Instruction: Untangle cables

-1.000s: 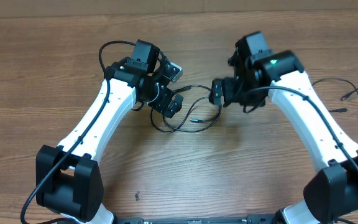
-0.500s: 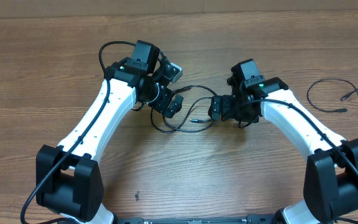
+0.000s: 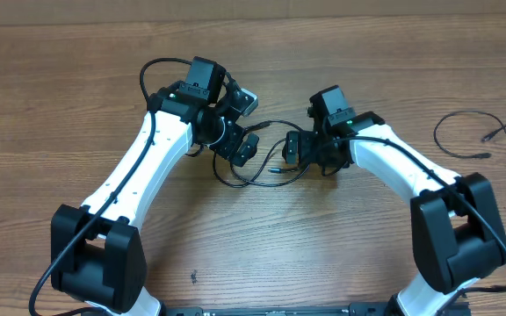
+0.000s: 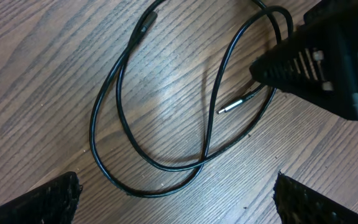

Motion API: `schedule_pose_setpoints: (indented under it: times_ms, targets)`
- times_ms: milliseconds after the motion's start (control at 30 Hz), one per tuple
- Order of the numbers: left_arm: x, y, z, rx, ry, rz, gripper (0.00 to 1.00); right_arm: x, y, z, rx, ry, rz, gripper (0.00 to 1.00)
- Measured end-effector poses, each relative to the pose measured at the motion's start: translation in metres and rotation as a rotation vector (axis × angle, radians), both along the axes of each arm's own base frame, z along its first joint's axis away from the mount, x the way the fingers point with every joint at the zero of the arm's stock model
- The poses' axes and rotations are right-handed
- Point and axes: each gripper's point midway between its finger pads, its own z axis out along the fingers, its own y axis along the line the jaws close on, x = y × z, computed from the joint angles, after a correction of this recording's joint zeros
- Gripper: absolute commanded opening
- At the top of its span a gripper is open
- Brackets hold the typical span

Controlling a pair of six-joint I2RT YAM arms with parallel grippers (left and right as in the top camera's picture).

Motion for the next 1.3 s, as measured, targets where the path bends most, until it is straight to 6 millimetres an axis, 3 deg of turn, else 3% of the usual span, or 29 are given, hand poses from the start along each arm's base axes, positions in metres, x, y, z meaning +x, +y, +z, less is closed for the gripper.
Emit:
schedule_pose_setpoints:
  times_ms: [500, 767, 900, 1067, 1200, 1300]
  targets:
    - [0.000, 0.000, 0.000, 0.000, 0.000, 0.000, 1.00, 0.022, -0.005, 0.004, -0.021, -0.086, -0.074, 1.00]
    - [0.000, 0.000, 0.000, 0.000, 0.000, 0.000, 0.99, 0.001, -0.022, -0.025, -0.090, -0.044, -0.088, 1.00]
    - [0.000, 0.000, 0.000, 0.000, 0.000, 0.000, 1.00, 0.004, -0.028, -0.026, -0.123, -0.063, -0.102, 0.99]
    - [0.000, 0.000, 0.000, 0.000, 0.000, 0.000, 0.99, 0.005, -0.034, -0.029, -0.149, -0.077, -0.117, 0.61]
    - [0.000, 0.000, 0.000, 0.000, 0.000, 0.000, 1.00, 0.010, -0.036, -0.033, -0.167, -0.091, -0.119, 0.39]
    - [0.000, 0.000, 0.000, 0.000, 0.000, 0.000, 1.00, 0.011, -0.036, -0.035, -0.169, -0.090, -0.115, 0.14]
